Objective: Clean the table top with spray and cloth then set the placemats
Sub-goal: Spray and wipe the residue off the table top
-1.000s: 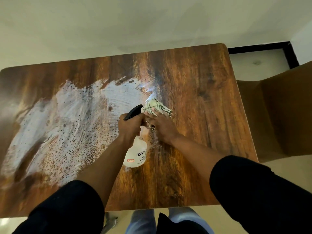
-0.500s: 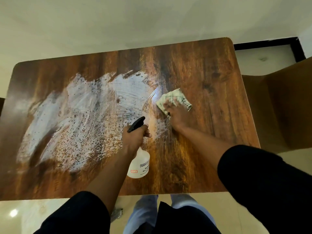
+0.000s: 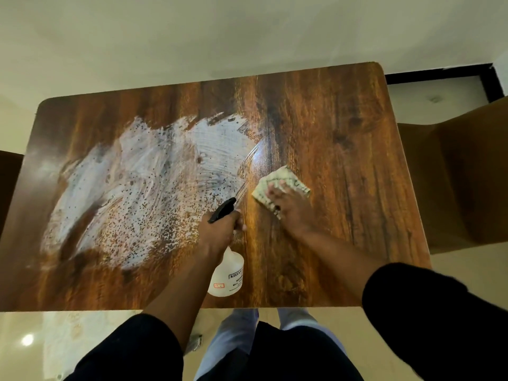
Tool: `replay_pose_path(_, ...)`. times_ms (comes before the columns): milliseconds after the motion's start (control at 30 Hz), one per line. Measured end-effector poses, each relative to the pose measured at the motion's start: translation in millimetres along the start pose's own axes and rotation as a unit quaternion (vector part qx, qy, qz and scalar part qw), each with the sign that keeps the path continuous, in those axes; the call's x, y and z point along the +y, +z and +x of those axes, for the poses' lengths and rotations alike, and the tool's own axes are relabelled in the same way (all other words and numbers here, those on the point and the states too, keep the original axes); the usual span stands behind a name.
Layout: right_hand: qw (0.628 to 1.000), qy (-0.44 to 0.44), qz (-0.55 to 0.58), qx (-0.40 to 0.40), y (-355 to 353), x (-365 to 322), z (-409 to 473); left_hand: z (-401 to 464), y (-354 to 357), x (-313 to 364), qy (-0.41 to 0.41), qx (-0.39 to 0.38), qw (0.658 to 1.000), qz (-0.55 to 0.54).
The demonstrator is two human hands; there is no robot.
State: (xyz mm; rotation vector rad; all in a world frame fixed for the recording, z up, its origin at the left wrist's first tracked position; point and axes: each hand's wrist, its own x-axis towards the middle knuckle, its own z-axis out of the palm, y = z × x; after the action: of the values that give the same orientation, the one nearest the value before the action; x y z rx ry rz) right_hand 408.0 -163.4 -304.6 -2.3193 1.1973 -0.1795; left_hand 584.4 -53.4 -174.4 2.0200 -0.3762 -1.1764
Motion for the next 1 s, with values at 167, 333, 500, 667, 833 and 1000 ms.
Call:
replay_pose_path(167,0.991,0.126,0.025,0.028,-39,14,13,-9,-4,-8,0.002,-0.005,1.0,-0.004)
replay_pose_path(333,0.991,0.127,0.017,0.042,-7,-25,-8,-18,-16,-17,-0.003,-0.009,1.0,-0.027)
replay_pose_path(500,0.998,-0.038,0.046,-0.031,52,-108,-71,-19,-38,-28,-0.029,0.038,0.999,-0.021)
replay_pose_path(667,0.981,-0.159,0.025,-0.111,79,-126,-87,-20,-71,-37,-0.023,0.037,0.999,0.011)
replay_pose_path(833,0.998,0.051,0.048,0.004,34,-81,-69,-21,-97,-45,0.0,-0.007,1.0,0.025)
replay_pose_path(1000,0.963,0.253,0.015,0.097,3,-1,-78,-26,-116,-49,0.025,-0.043,0.999,0.005)
